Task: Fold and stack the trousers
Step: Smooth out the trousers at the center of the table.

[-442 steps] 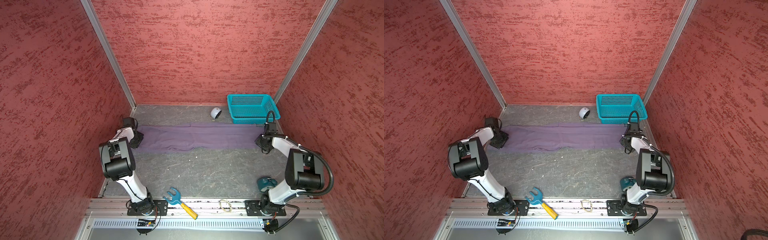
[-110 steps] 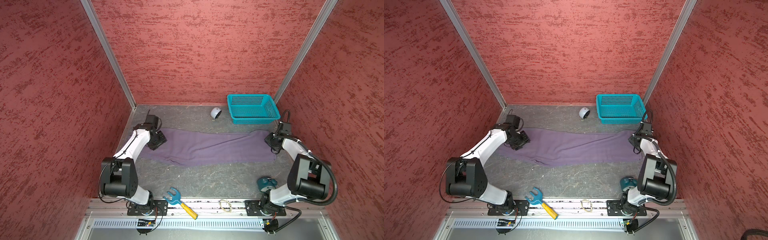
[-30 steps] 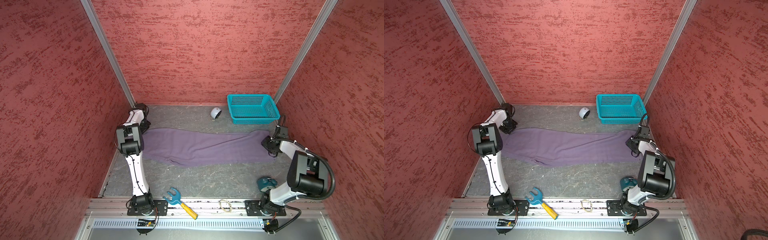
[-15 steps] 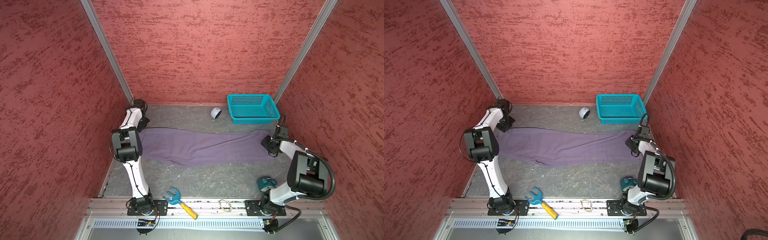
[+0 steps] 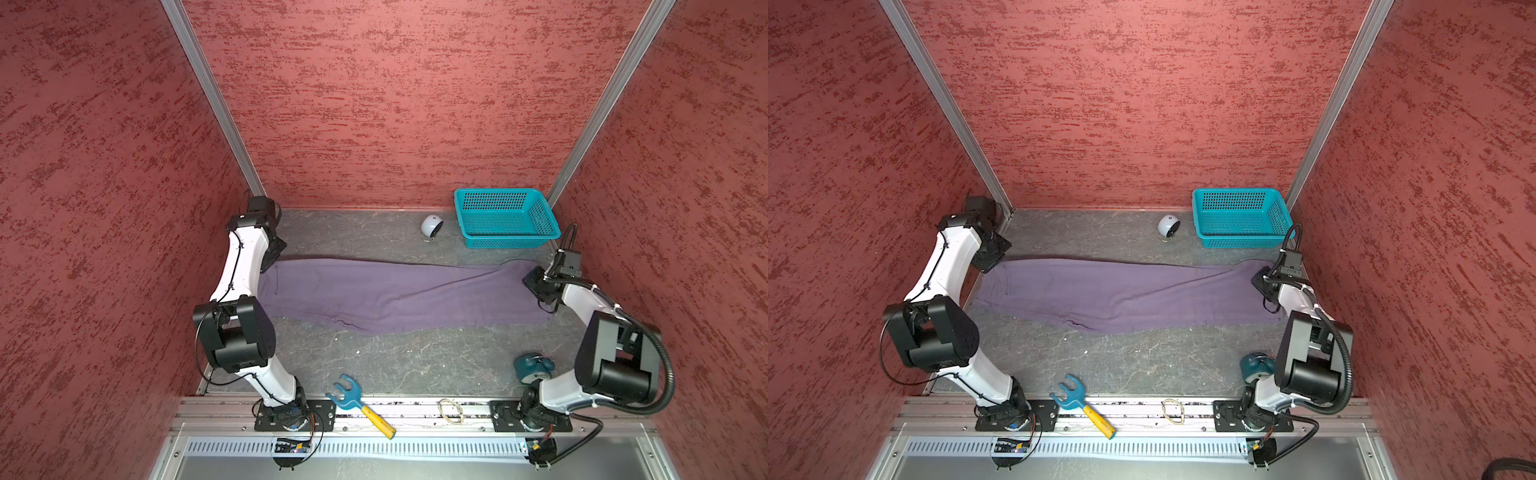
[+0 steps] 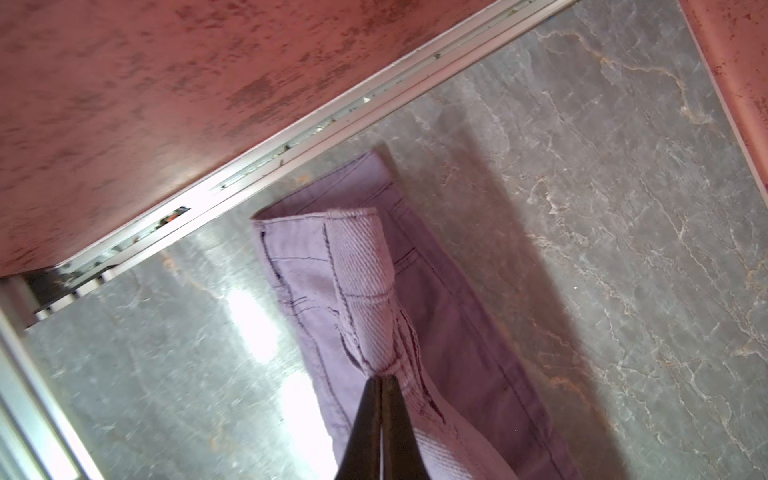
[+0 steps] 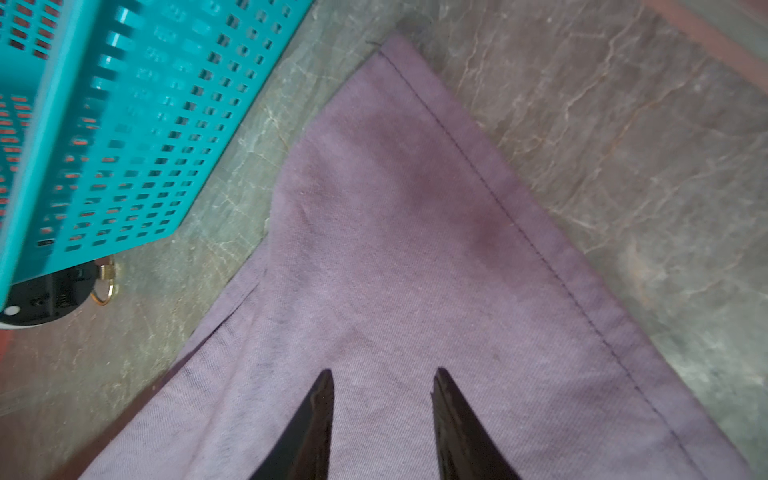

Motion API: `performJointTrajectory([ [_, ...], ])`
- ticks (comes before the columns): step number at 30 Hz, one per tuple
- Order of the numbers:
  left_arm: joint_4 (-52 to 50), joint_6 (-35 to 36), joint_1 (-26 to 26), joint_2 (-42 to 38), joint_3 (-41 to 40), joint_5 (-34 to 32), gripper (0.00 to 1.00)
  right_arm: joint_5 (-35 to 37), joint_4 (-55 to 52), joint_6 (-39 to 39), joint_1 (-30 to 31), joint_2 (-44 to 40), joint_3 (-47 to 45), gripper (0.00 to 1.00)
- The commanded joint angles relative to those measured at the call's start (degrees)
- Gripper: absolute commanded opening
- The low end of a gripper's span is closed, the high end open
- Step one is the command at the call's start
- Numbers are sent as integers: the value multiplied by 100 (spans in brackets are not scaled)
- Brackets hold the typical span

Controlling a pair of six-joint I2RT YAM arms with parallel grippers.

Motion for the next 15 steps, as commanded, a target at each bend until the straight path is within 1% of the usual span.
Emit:
performJointTrajectory([
  [1, -280, 162, 73, -515, -92, -153, 0, -124, 171, 46, -32, -191, -74, 40],
  [11, -734, 270, 197, -1574, -378, 95, 0, -299, 344, 158, -27, -187, -216, 40],
  [15, -774, 307, 341, -1896, -822, 294, 0, -319, 356, 182, -25, -191, -222, 39],
])
